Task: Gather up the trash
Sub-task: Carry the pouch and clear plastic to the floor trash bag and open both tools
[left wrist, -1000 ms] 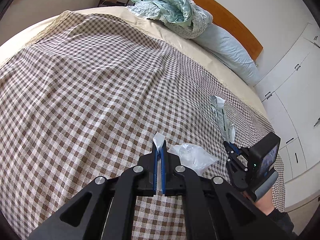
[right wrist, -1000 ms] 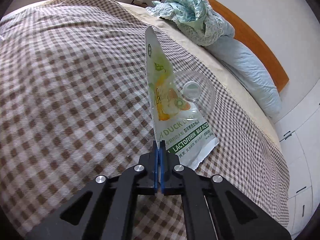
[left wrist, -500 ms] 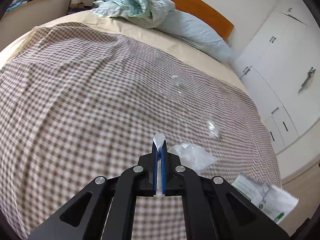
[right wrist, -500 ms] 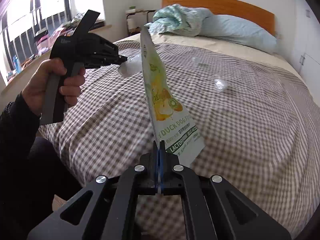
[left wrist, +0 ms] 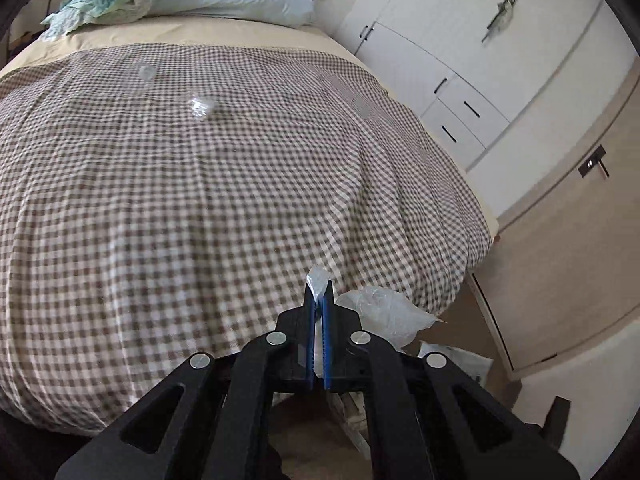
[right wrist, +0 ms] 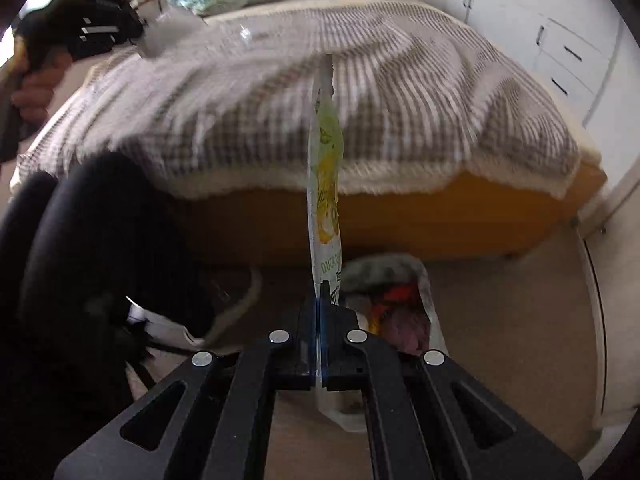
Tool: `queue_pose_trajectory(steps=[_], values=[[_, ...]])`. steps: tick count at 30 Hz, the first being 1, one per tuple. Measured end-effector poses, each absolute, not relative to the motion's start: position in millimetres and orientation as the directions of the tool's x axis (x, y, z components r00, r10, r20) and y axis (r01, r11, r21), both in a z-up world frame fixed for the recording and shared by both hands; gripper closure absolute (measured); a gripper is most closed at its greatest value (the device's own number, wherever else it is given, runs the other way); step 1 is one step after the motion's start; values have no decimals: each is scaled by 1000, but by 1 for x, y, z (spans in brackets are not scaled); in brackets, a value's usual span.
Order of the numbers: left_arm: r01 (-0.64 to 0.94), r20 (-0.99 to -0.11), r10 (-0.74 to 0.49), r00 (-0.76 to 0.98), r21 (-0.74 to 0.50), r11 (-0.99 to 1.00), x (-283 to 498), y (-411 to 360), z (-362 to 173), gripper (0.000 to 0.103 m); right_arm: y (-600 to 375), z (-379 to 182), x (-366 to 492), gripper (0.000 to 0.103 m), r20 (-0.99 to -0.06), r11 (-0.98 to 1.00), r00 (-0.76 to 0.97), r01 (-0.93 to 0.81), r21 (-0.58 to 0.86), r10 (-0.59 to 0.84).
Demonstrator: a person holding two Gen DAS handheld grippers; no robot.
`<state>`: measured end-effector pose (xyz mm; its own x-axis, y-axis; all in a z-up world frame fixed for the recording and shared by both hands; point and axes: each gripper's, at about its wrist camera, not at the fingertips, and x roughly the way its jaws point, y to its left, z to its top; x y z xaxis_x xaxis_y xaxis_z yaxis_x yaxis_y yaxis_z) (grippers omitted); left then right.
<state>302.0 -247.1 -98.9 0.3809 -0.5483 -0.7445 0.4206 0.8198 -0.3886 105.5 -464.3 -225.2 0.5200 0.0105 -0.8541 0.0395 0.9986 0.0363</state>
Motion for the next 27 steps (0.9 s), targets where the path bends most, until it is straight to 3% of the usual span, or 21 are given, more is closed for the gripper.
queue_pose_trajectory(steps=[6, 12, 20, 25, 27], values=[[473, -800, -503, 328, -321, 820, 274, -289, -115, 103, -501, -336, 81, 102, -923, 996, 384, 90, -1, -35], [541, -846, -448, 290, -242, 806, 254, -330, -127, 103, -513, -407, 85, 102, -955, 996, 291, 83, -30, -53], [632, -894, -397, 208, -186, 752, 237, -380, -158, 103, -520, -465, 112, 102, -971, 988, 238, 154, 27, -10], [680, -922, -360, 142, -174, 712, 229, -408, -182, 103, -530, -472, 117, 101, -972, 977, 235, 201, 70, 21], [710, -928, -353, 117, -170, 684, 225, -421, -189, 103, -530, -462, 115, 94, -970, 976, 242, 204, 74, 23]])
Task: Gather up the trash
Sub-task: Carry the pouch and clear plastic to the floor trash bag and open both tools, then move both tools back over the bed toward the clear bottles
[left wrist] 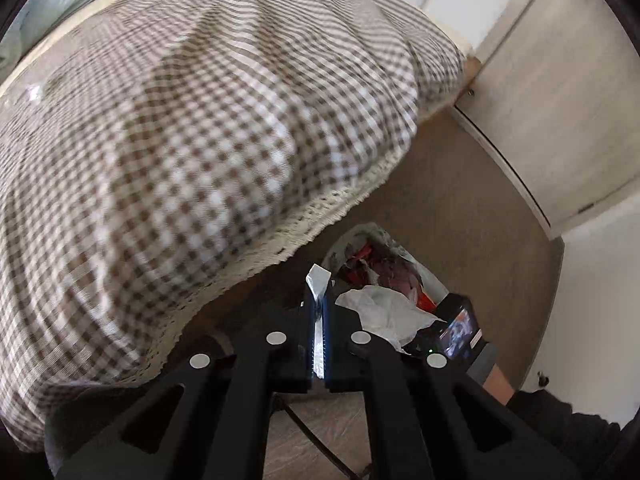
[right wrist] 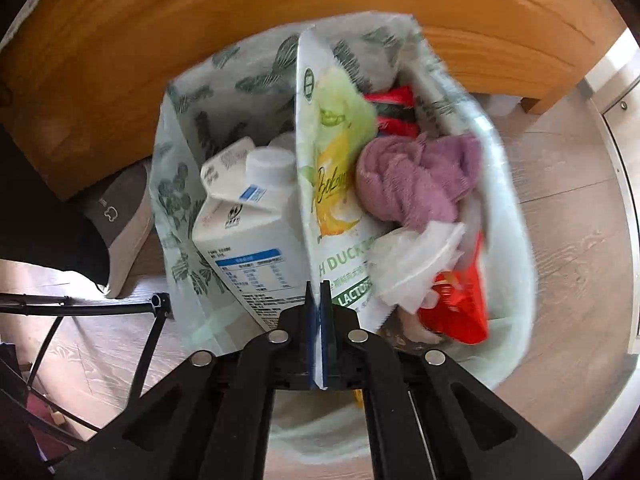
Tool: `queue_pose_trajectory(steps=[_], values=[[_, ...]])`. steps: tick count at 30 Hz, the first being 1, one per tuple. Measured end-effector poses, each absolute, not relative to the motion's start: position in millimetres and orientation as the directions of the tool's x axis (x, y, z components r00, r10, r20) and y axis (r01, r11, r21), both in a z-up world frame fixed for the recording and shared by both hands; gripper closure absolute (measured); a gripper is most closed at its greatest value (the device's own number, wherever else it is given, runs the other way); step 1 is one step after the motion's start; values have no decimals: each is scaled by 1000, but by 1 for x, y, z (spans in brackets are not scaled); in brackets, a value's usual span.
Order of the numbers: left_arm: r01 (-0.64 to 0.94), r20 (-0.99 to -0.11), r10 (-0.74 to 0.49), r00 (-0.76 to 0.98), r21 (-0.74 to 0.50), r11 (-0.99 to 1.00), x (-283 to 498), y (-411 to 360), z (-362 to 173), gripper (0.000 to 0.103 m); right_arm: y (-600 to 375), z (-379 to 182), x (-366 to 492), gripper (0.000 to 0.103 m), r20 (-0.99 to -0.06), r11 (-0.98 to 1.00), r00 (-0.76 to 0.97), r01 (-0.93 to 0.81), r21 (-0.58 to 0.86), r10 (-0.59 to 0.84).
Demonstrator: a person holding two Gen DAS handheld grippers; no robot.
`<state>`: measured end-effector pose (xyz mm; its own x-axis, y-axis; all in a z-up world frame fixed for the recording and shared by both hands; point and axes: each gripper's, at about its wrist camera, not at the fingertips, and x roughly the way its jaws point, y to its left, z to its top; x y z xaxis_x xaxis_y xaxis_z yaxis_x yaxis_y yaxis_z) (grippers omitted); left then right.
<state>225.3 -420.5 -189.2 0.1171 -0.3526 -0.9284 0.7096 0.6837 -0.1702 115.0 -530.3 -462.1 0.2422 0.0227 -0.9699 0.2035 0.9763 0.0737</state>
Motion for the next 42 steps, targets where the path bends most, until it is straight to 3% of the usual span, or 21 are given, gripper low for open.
queue_pose_trajectory(steps=[2, 4, 14, 20, 29, 30, 31, 33, 35, 42], values=[[739, -933, -349, 90, -173, 652, 221, -435, -196, 103, -536, -447, 106, 73, -961, 973, 276, 216, 78, 16], [757, -939, -339, 60, -179, 629, 219, -449, -205, 102, -545, -430, 92, 66, -950, 963, 311, 251, 96, 14], [797, -971, -226, -77, -196, 571, 205, -511, -261, 102, -571, -378, 30, 66, -902, 890, 424, 438, 130, -77], [798, -984, -153, -90, -163, 580, 194, -545, -296, 101, -582, -374, 8, 66, -902, 846, 423, 510, 157, -87], [765, -968, -99, -231, -243, 596, 166, -573, -350, 100, -580, -386, 0, 66, -922, 815, 380, 557, 160, -78], [763, -960, -87, -265, -264, 591, 159, -575, -358, 92, -581, -389, 1, 66, -931, 811, 353, 569, 135, -93], [763, -956, -71, -286, -272, 586, 153, -577, -365, 70, -581, -391, 2, 66, -937, 806, 333, 581, 117, -104], [765, -957, -54, -284, -260, 589, 144, -581, -375, 47, -586, -394, 0, 66, -940, 791, 328, 599, 127, -97], [772, -960, -59, -273, -255, 582, 141, -583, -375, 46, -588, -394, -2, 61, -940, 779, 325, 613, 128, -101], [755, -975, -116, -191, -221, 618, 160, -574, -348, 41, -588, -394, 3, 60, -940, 785, 332, 602, 144, -82]])
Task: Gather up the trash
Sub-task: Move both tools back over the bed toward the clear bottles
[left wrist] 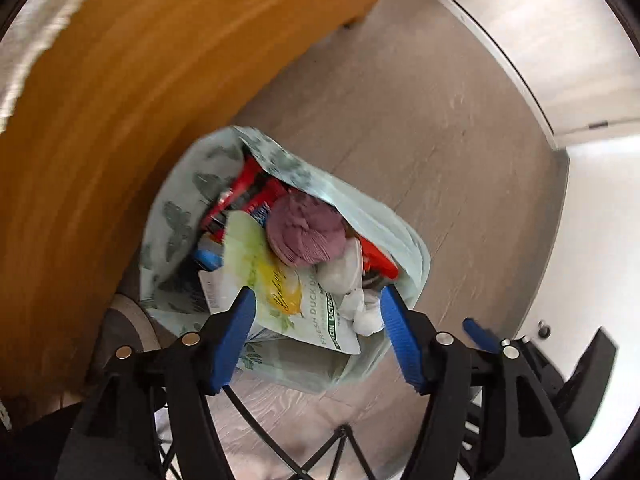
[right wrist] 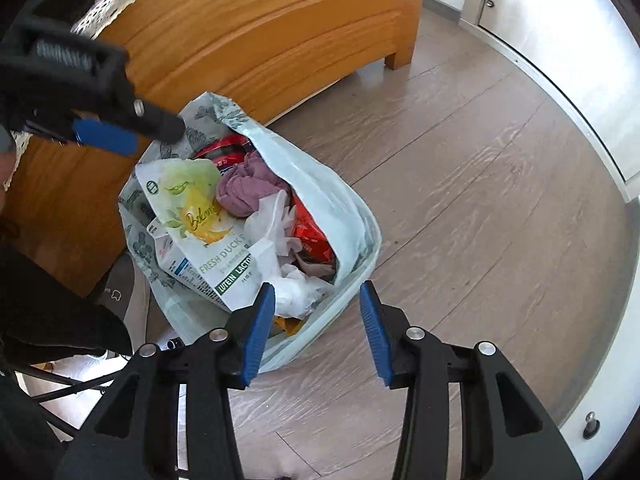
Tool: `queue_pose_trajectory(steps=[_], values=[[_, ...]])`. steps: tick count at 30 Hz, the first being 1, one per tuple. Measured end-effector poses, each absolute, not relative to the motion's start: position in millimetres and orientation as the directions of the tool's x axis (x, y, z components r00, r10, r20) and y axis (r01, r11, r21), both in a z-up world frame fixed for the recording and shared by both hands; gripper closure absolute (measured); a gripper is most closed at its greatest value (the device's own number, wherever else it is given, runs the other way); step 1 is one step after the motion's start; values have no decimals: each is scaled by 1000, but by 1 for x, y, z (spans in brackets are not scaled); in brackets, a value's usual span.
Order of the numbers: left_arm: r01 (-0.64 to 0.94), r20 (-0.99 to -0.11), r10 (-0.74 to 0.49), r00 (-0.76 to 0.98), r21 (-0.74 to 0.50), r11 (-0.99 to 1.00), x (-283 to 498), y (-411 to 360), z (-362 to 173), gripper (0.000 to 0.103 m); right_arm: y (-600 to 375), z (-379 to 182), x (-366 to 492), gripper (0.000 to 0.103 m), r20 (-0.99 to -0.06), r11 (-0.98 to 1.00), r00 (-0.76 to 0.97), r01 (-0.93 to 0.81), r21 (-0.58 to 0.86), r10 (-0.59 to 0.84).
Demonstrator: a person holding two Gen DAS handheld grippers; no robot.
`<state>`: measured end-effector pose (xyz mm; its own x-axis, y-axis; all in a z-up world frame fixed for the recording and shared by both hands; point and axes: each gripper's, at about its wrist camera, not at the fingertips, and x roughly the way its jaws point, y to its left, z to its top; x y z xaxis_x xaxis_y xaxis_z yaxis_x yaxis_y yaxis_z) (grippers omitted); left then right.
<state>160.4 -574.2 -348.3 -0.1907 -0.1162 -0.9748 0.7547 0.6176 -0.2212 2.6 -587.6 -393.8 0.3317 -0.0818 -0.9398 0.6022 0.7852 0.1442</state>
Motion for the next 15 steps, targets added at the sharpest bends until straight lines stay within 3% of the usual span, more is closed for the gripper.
queue_pose_trajectory(steps=[11, 15], values=[[761, -969, -168, -181, -246, 600, 181, -561, -310, 41, -575, -383, 25, 58, -953, 827, 287, 556, 85, -95], [787, -959, -270, -90, -235, 571, 196, -535, -255, 41, -573, -355, 46, 52, -941, 853, 298, 522, 19, -162]])
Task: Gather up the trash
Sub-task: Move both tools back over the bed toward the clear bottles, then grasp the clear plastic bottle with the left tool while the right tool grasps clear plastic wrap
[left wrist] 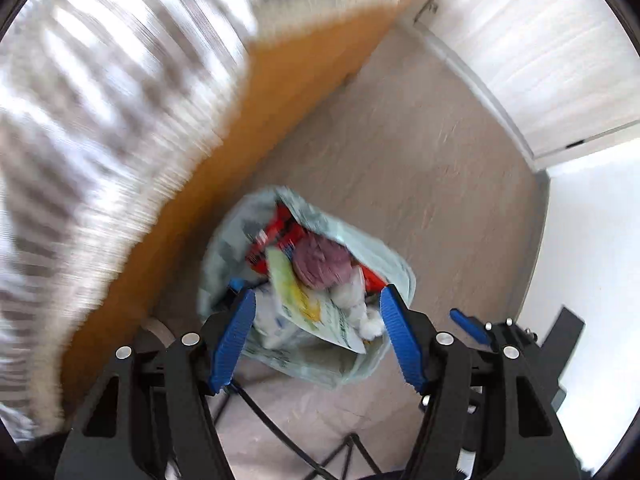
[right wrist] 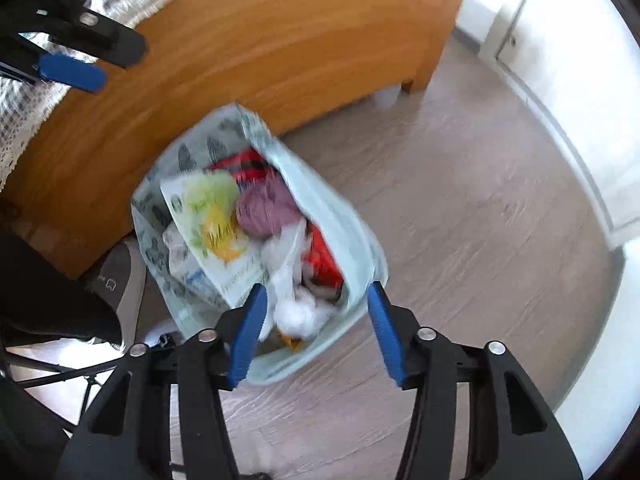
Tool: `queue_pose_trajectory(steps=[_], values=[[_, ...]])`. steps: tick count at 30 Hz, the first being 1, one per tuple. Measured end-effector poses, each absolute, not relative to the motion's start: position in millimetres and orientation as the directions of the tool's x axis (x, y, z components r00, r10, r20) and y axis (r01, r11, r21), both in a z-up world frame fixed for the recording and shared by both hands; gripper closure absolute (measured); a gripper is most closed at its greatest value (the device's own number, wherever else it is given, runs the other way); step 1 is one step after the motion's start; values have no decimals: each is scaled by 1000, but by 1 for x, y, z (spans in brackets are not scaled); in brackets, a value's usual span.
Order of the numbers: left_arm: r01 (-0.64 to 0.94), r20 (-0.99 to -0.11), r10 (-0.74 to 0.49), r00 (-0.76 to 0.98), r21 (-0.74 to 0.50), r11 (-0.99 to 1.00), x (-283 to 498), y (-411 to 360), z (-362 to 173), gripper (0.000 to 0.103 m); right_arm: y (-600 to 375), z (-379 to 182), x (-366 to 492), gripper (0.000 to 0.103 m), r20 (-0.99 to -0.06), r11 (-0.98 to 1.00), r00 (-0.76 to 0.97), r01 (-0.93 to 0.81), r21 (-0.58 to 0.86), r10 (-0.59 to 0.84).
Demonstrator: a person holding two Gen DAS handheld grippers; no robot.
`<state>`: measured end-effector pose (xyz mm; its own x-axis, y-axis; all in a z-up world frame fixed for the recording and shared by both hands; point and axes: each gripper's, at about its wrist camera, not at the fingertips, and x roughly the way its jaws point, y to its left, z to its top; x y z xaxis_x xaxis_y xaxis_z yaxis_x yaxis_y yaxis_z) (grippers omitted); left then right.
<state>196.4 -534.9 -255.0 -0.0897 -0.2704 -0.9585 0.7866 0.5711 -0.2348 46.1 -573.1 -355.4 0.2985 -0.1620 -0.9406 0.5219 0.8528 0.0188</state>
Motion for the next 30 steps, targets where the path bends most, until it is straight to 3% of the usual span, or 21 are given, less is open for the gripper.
queue_pose_trajectory(steps=[5, 10, 15, 20, 24, 27, 30], values=[[759, -890, -454, 45, -265, 594, 242, -464, -176, 41, -562, -293, 93, 50, -887, 887, 382, 458, -61, -259], [656, -831, -514, 215, -267, 706, 318, -370, -124, 40, -538, -223, 163, 46, -794, 915, 526, 393, -90, -304], [493, -784, -495, 374, -284, 822, 388, -259, -96, 37, -488, -177, 262, 46, -717, 958, 661, 287, -28, -219], [319, -772, -402, 492, -270, 909, 468, -155, -96, 37, -420, -155, 383, 46, -671, 995, 736, 99, -16, -84], [165, -783, -305, 542, -257, 952, 543, -93, -111, 37, -378, -150, 489, 46, -675, 997, 734, -35, 73, 75], [94, -787, -302, 538, -299, 949, 599, -63, -124, 37, -354, -156, 563, 46, -696, 982, 698, -60, 179, 169], [113, -793, -286, 539, -268, 957, 637, -60, -133, 38, -336, -162, 623, 46, -711, 973, 676, -34, 229, 191]])
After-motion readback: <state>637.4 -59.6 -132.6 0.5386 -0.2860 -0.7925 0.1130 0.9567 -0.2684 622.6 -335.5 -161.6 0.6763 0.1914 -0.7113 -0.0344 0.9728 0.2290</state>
